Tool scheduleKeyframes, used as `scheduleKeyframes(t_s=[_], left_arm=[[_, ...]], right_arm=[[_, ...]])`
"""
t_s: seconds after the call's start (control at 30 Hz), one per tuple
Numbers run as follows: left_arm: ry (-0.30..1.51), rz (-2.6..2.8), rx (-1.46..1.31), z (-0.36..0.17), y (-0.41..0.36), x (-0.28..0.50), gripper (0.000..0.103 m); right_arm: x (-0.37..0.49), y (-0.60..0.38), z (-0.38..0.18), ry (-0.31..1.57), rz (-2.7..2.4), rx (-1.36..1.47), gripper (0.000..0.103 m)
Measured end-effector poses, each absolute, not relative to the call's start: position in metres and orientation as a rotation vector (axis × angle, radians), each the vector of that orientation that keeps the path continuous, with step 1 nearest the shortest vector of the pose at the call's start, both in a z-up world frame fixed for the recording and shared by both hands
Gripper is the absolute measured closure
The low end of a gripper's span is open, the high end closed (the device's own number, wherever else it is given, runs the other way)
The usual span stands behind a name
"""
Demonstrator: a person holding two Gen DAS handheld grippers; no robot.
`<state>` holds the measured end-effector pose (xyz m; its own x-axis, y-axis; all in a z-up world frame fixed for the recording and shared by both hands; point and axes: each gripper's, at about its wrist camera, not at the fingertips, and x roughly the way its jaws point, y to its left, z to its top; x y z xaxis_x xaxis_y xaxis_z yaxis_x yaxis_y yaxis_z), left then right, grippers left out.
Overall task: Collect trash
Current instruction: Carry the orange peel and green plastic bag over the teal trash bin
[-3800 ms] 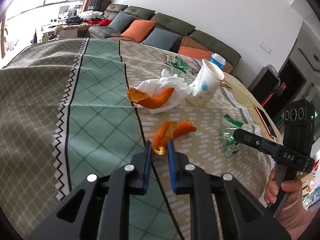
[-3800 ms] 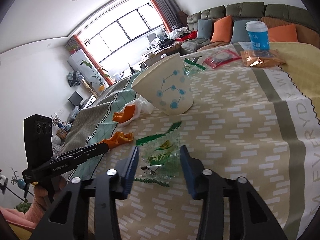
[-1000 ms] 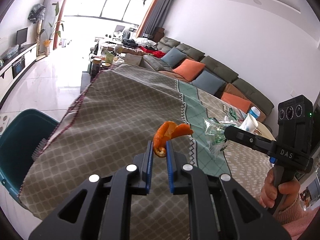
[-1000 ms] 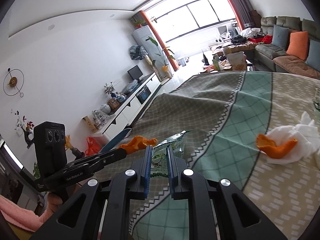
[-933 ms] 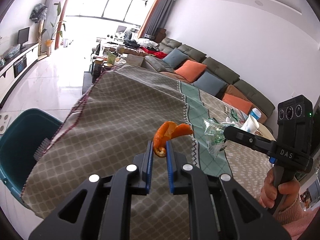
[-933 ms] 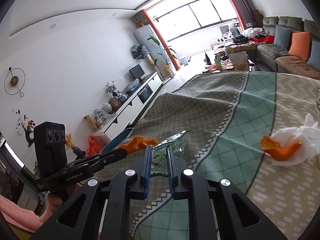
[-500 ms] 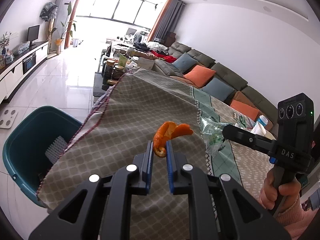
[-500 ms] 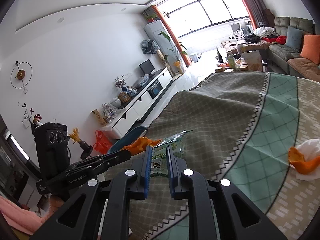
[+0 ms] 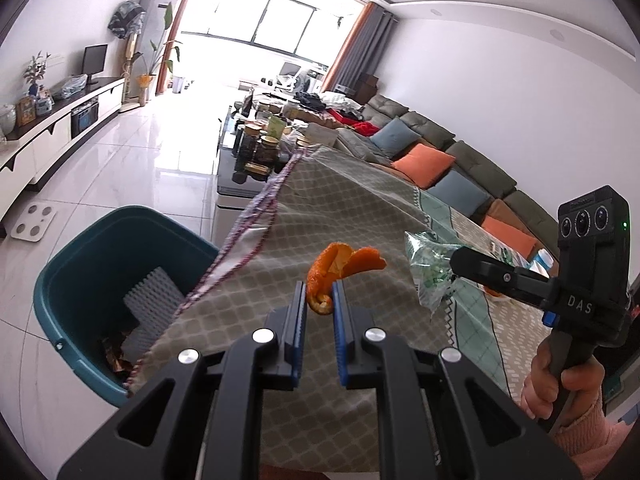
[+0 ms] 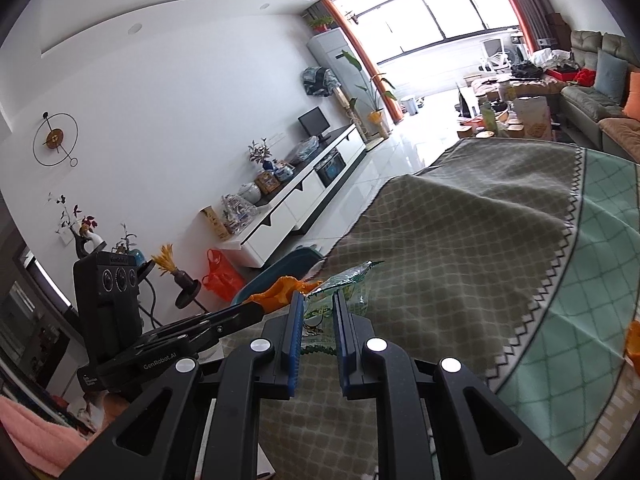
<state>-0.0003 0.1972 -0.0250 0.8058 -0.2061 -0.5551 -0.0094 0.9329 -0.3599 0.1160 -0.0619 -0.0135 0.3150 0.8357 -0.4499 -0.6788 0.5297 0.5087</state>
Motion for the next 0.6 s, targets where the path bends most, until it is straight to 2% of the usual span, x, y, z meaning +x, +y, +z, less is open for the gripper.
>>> scheduleKeyframes(t_s=[0.6], left_arm=[[0.62, -0.027, -0.386, -0.026, 0.225, -0.013, 0.089]], right_arm=[[0.122, -0.022, -0.012, 0.76, 1.07, 0.207, 0.088]])
